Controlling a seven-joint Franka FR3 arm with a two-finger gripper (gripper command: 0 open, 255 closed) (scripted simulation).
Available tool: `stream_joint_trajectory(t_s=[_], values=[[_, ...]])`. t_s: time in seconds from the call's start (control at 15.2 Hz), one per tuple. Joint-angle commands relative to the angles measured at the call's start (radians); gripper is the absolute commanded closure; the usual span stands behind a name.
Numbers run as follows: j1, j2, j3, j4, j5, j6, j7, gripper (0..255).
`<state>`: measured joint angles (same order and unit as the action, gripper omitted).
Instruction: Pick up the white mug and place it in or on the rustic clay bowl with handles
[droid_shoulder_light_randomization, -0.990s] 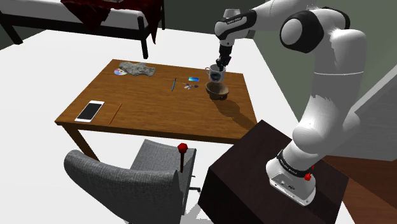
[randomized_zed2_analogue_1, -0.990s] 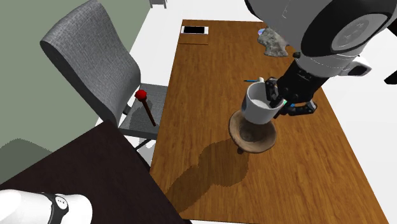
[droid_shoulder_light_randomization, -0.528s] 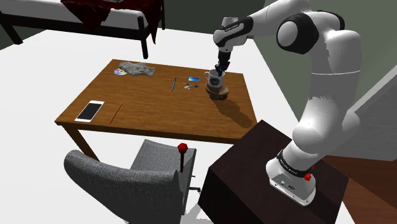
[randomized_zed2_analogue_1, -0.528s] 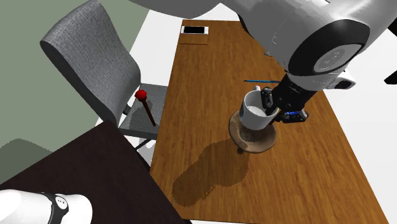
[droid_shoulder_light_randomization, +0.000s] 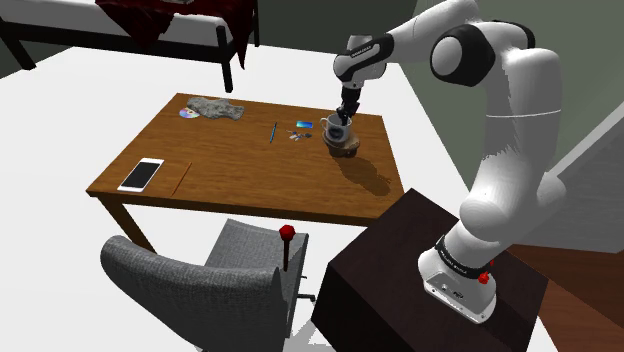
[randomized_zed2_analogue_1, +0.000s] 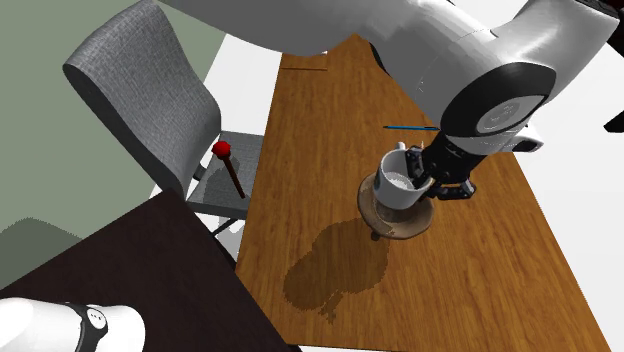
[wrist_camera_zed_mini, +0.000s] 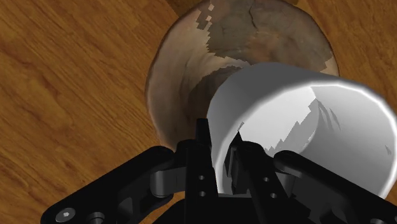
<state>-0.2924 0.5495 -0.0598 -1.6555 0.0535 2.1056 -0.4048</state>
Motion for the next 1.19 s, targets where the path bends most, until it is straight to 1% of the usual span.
stream_joint_trajectory(t_s=[0.0, 0.2, 0.26, 0.59, 0.86, 1.12], values=[[-0.001, 0.002, -0.001, -0.002, -0.001, 0.001, 0.0, 255], [-0.001, 0.002, -0.001, -0.002, -0.001, 0.001, 0.0, 255], [-0.001, 0.003, -0.001, -0.001, -0.001, 0.0, 0.0, 0], [-0.001, 0.002, -0.001, -0.002, -0.001, 0.001, 0.0, 0], [-0.001, -0.043, -0.004, 0.061, -0.005, -0.107, 0.003, 0], [-0.001, -0.043, -0.004, 0.061, -0.005, -0.107, 0.003, 0]])
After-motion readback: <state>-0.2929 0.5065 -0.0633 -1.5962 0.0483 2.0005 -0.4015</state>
